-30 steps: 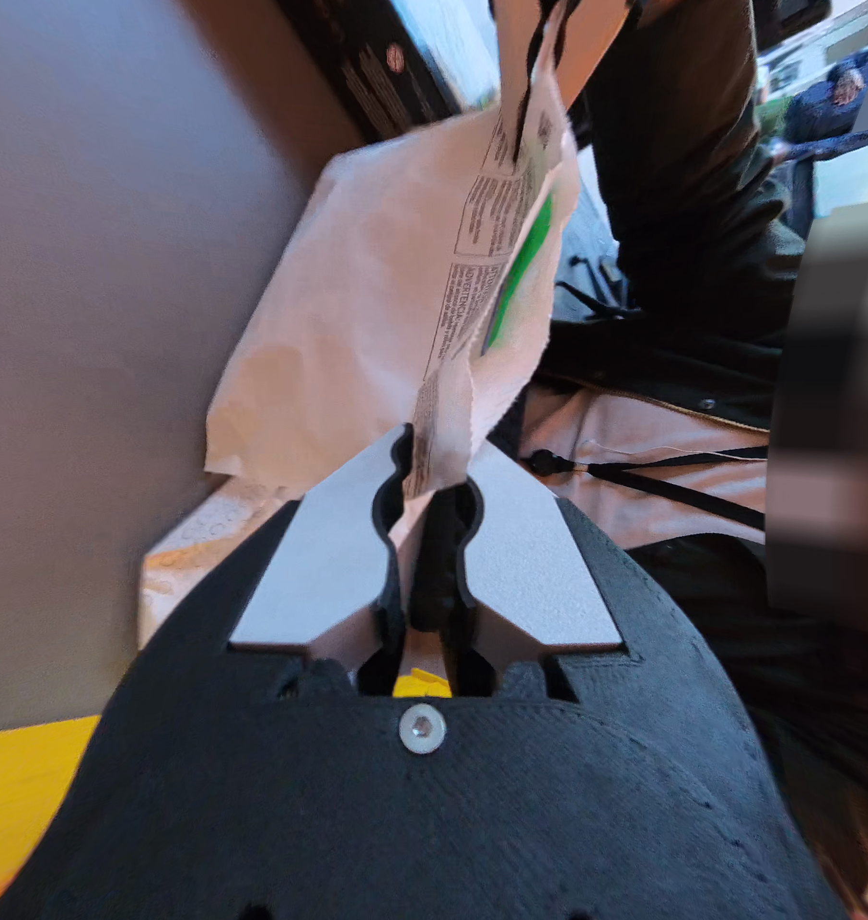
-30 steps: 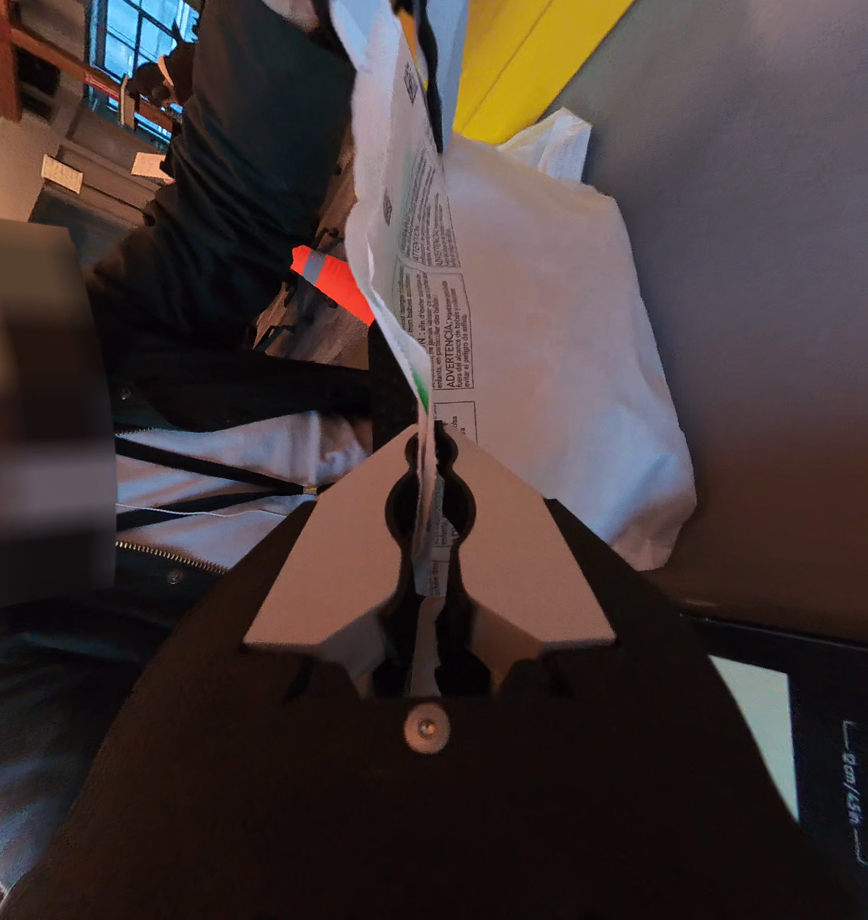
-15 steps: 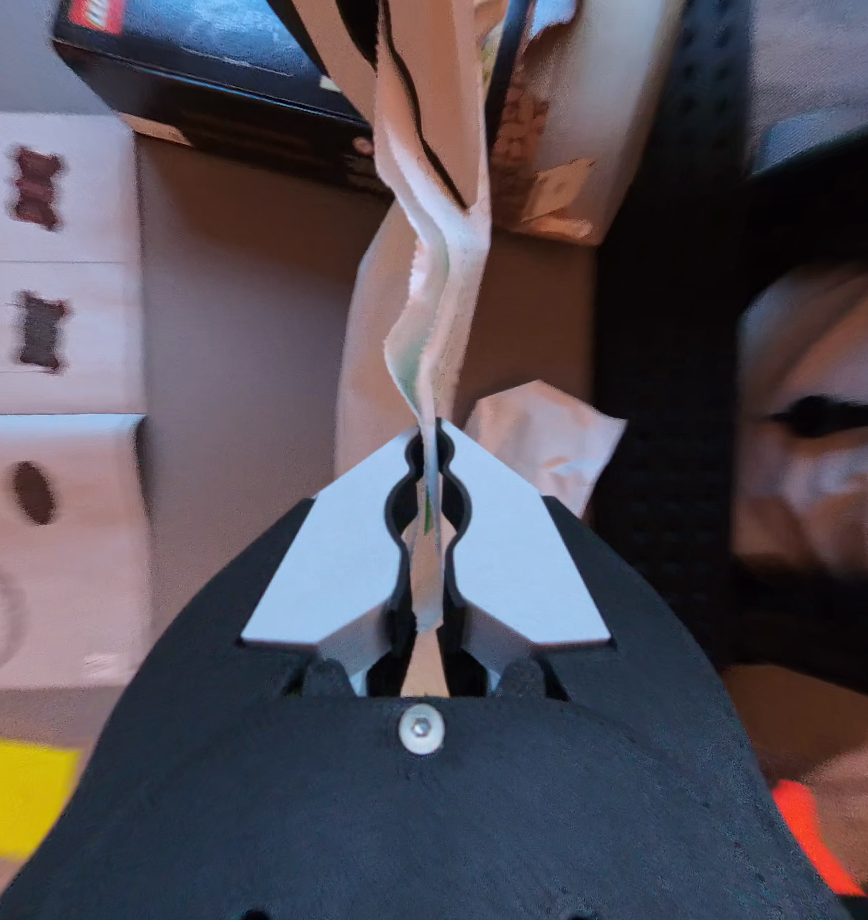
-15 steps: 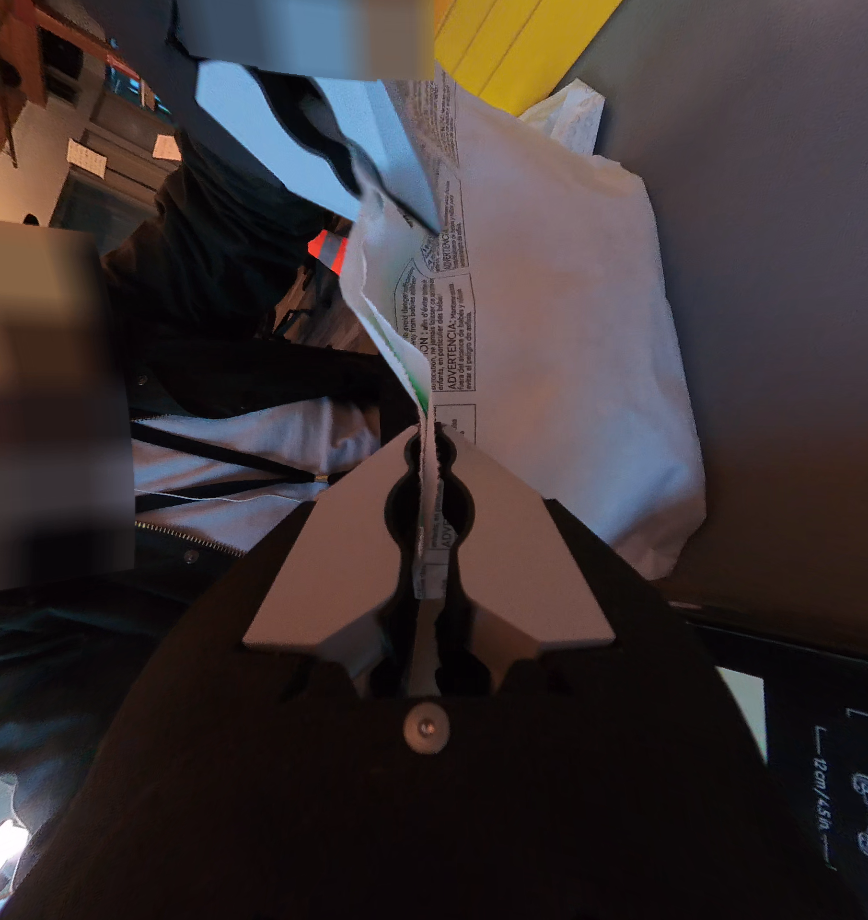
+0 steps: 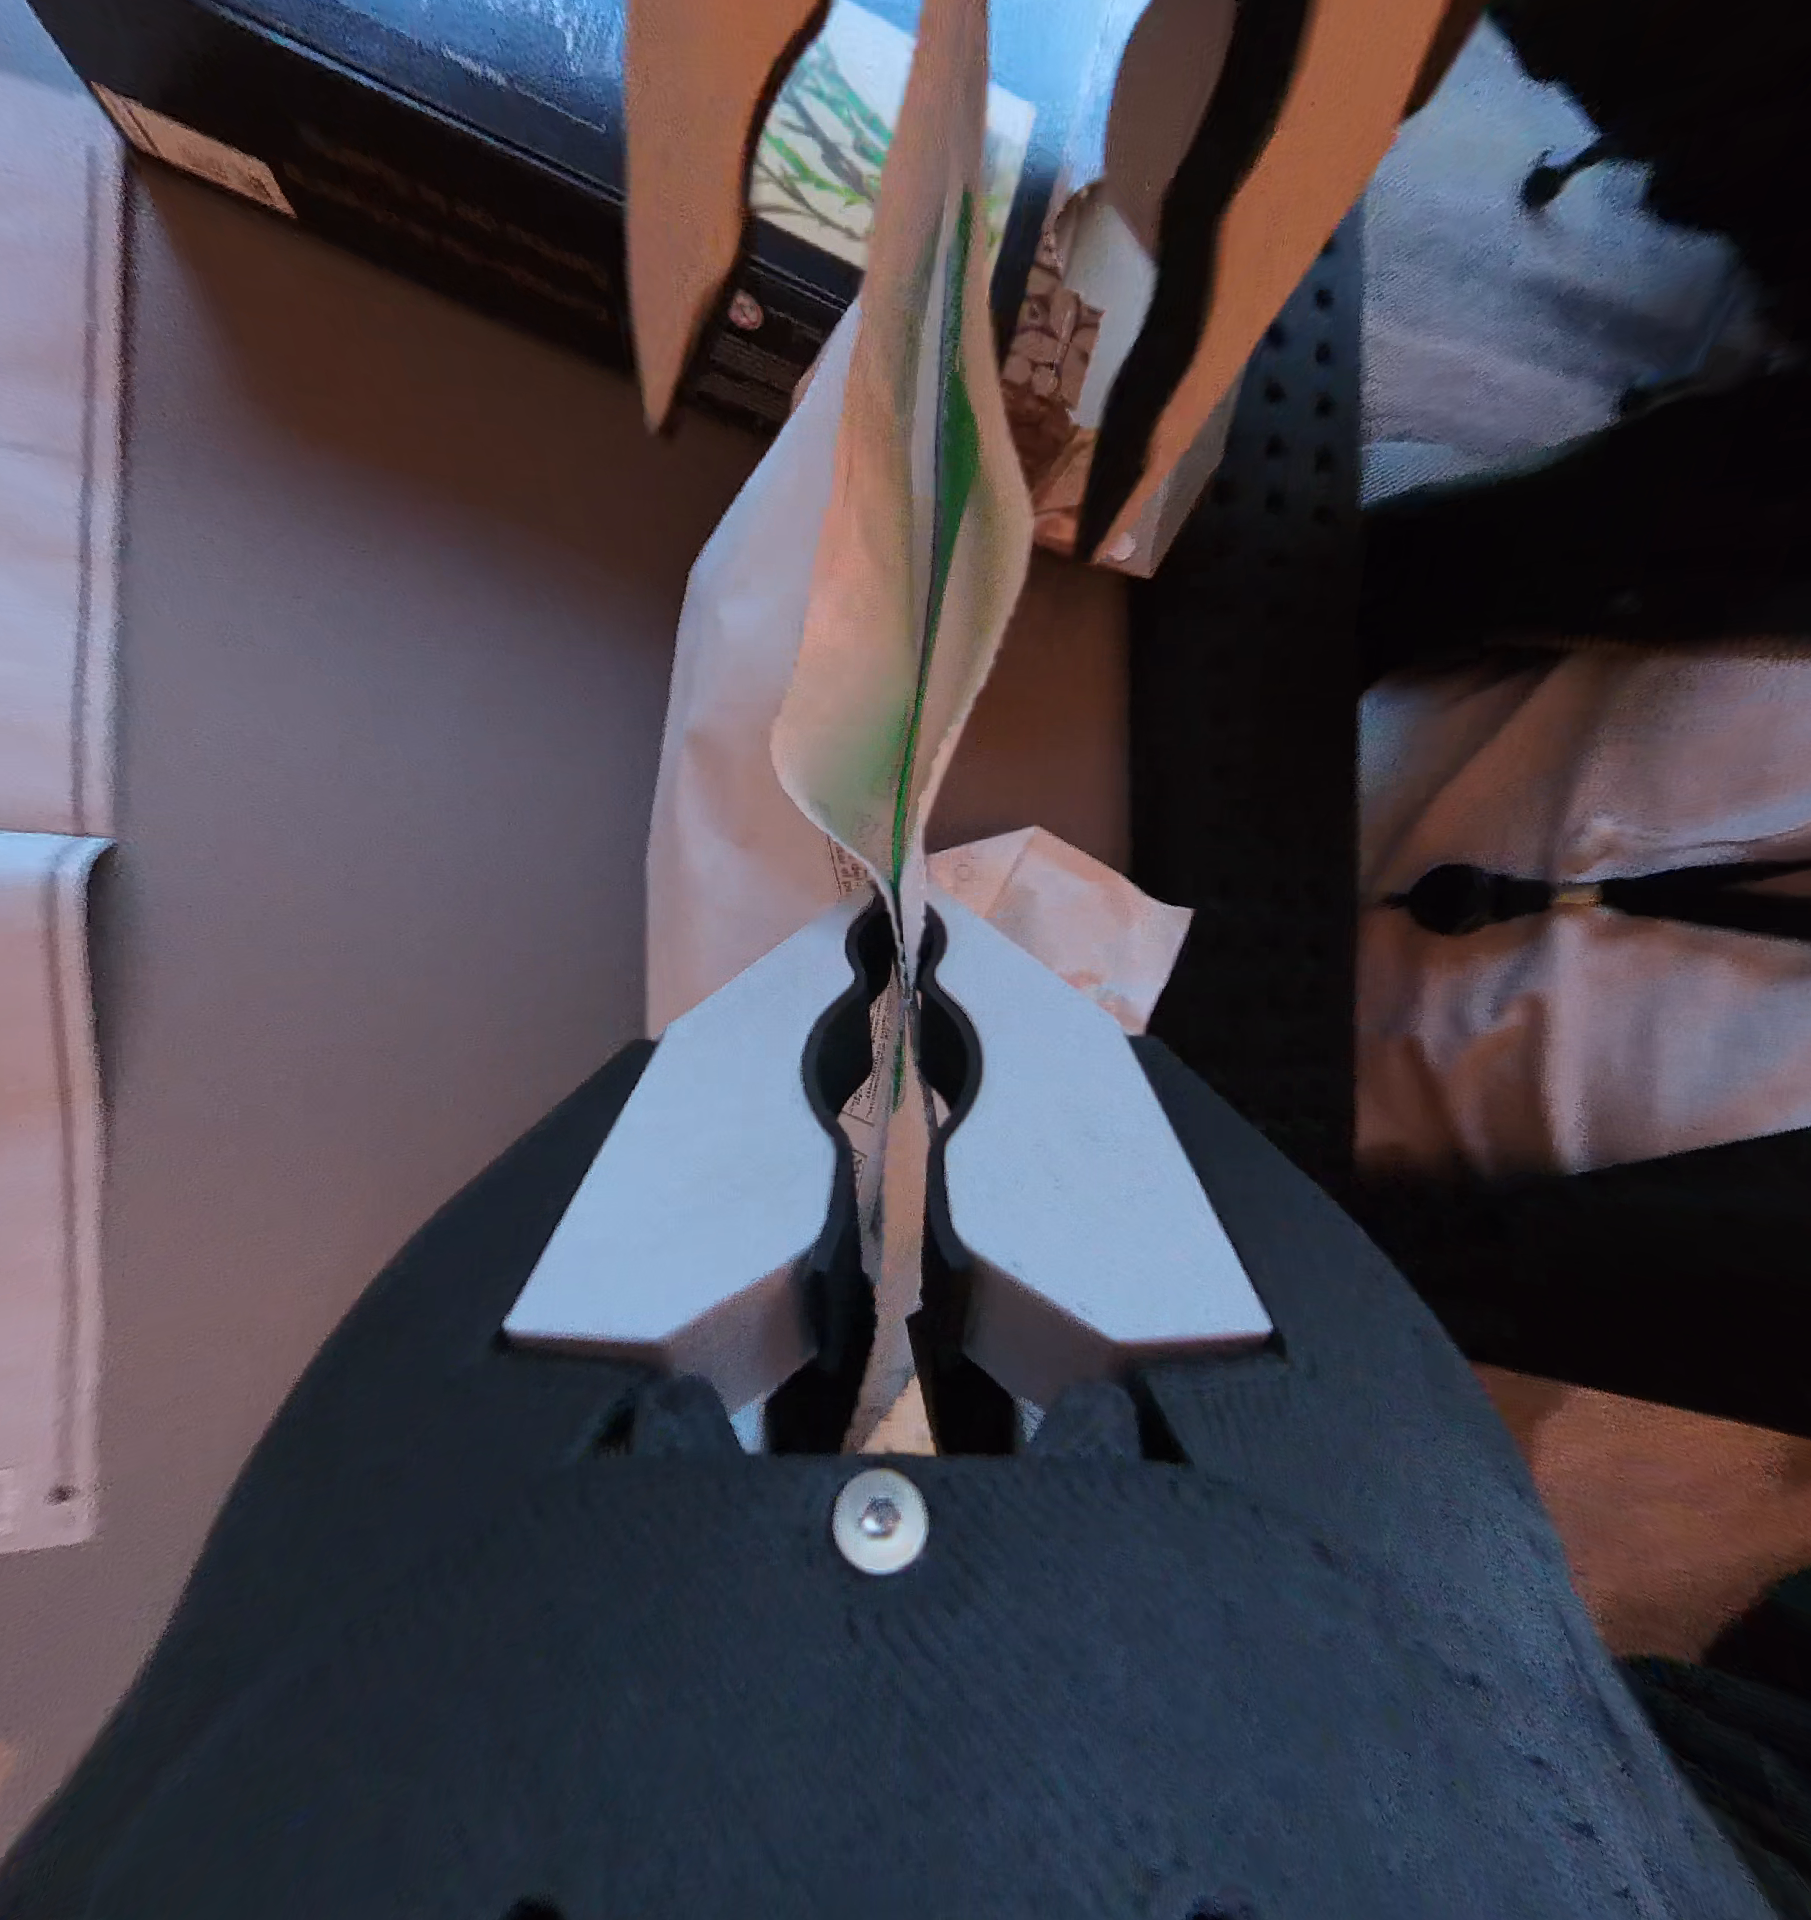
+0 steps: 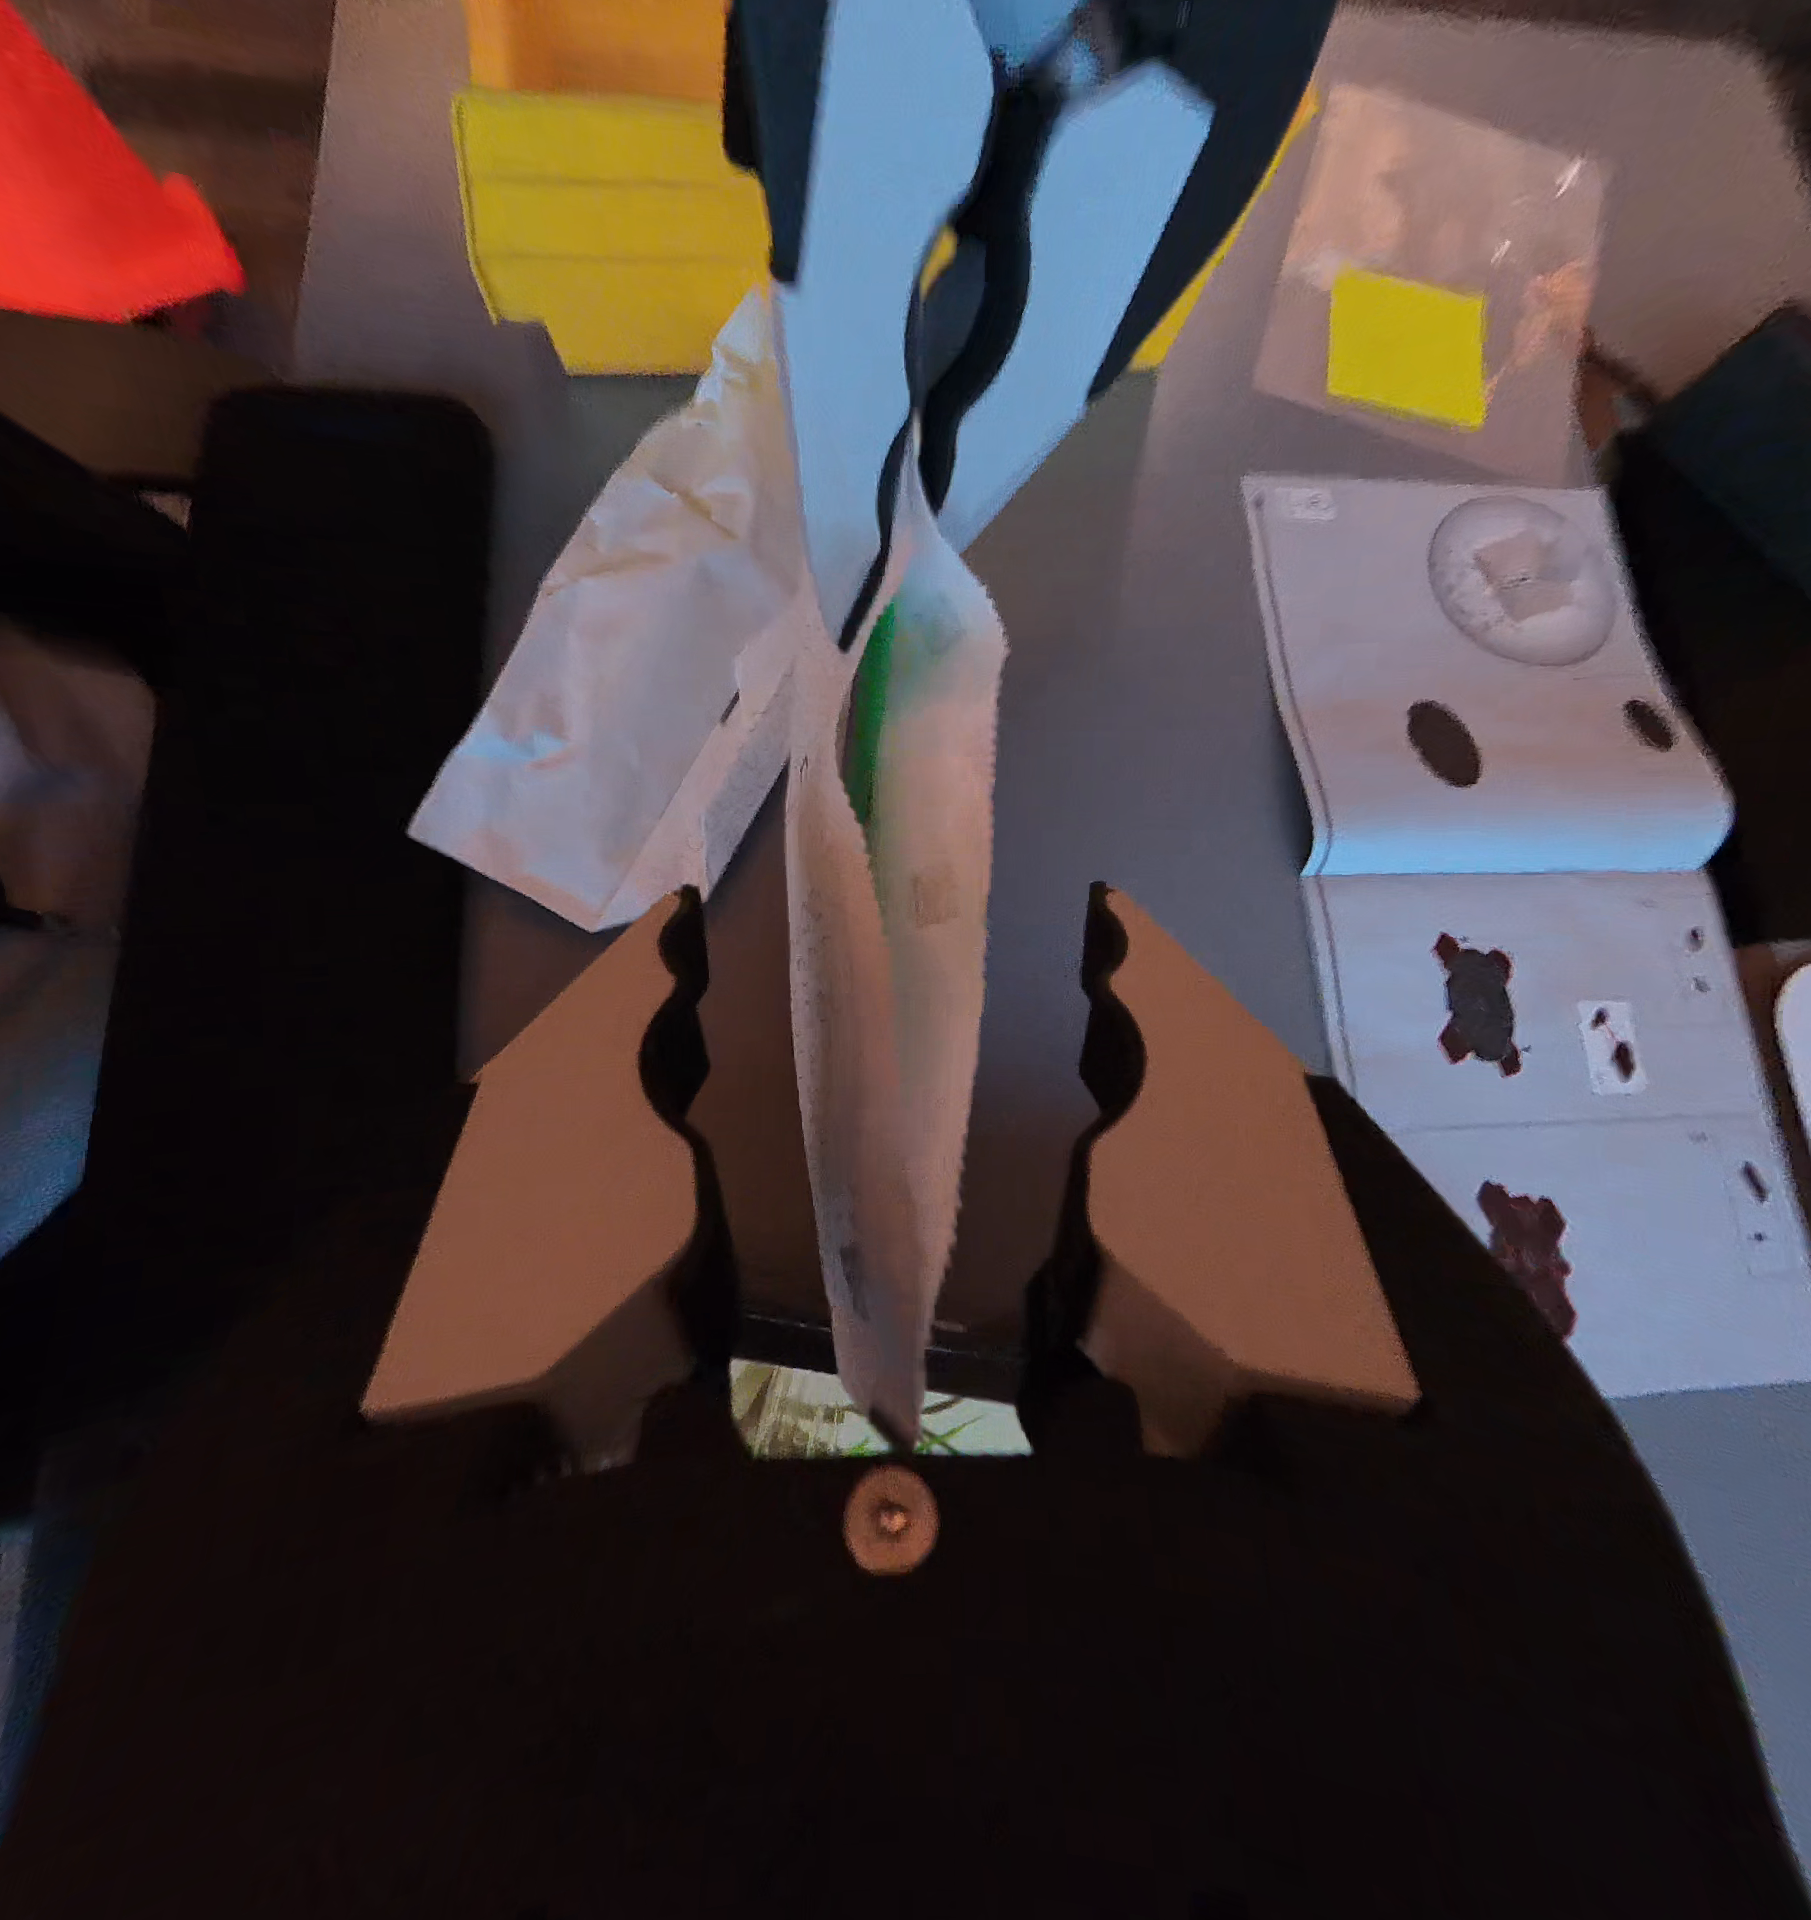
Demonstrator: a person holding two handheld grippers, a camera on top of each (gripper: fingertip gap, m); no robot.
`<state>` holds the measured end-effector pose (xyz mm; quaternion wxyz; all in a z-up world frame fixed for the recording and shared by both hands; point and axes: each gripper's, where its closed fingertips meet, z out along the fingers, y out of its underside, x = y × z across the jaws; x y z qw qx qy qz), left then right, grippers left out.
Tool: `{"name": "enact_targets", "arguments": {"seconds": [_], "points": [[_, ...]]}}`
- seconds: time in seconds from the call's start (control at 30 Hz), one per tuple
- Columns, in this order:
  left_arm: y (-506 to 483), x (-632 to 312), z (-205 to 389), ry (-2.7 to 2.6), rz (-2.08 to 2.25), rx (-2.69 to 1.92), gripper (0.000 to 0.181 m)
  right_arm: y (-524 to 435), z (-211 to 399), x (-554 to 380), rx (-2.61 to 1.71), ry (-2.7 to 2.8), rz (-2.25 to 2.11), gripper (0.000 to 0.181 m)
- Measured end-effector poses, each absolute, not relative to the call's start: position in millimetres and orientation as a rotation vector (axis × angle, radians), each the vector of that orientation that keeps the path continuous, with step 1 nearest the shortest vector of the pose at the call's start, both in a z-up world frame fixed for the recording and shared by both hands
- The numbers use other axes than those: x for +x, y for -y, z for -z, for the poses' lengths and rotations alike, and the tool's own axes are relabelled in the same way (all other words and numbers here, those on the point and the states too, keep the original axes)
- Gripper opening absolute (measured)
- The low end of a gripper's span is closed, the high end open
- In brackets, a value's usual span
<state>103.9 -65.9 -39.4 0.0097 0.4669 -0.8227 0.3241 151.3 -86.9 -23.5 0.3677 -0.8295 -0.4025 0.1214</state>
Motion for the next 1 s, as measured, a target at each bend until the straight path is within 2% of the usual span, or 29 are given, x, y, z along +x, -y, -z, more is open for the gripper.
{"name": "enact_targets", "arguments": {"seconds": [0.03, 0.07, 0.1, 0.13, 0.17, 0.3, 0.47, 0.57, 0.67, 0.73, 0.8, 0.93, 1.0], "points": [[64, 105, 39, 2.620, -0.997, 1.450, 0.000, 86, 34, 151, -2.212, 1.067, -0.324, 0.072], [63, 104, 38, 2.654, -0.981, 1.450, 0.000, 91, 46, 149, -2.307, 1.117, -0.391, 0.059], [61, 103, 38, 2.670, -0.964, 1.449, 0.000, 97, 55, 147, -2.389, 1.151, -0.478, 0.018], [58, 101, 38, 2.678, -0.948, 1.457, 0.000, 94, 56, 144, -2.423, 1.103, -0.559, 0.006], [55, 99, 37, 2.676, -0.948, 1.471, 0.000, 92, 56, 143, -2.439, 1.066, -0.622, 0.003], [42, 97, 18, 2.659, -1.040, 1.568, 0.003, 79, 43, 135, -2.350, 0.960, -0.710, 0.000], [11, 107, -63, 2.744, -1.438, 1.807, 0.056, 77, -9, 132, -2.268, 0.778, -0.746, 0.000], [6, 95, -129, 2.760, -1.849, 1.888, 0.066, 97, -51, 148, -2.256, 0.584, -0.736, 0.000], [30, 76, -163, 2.865, -2.221, 1.813, 0.061, 147, -85, 174, -2.207, 0.365, -0.716, 0.000], [58, 78, -155, 2.983, -2.300, 1.763, 0.043, 194, -98, 194, -2.160, 0.219, -0.684, 0.000], [96, 96, -116, 3.038, -2.095, 1.730, 0.050, 243, -104, 213, -2.090, 0.046, -0.680, 0.000], [167, 151, -33, 3.211, -1.678, 1.612, 0.047, 331, -92, 239, -1.978, -0.245, -0.662, 0.000], [195, 177, -3, 3.293, -1.532, 1.518, 0.051, 366, -80, 245, -1.952, -0.347, -0.633, 0.000]]}}
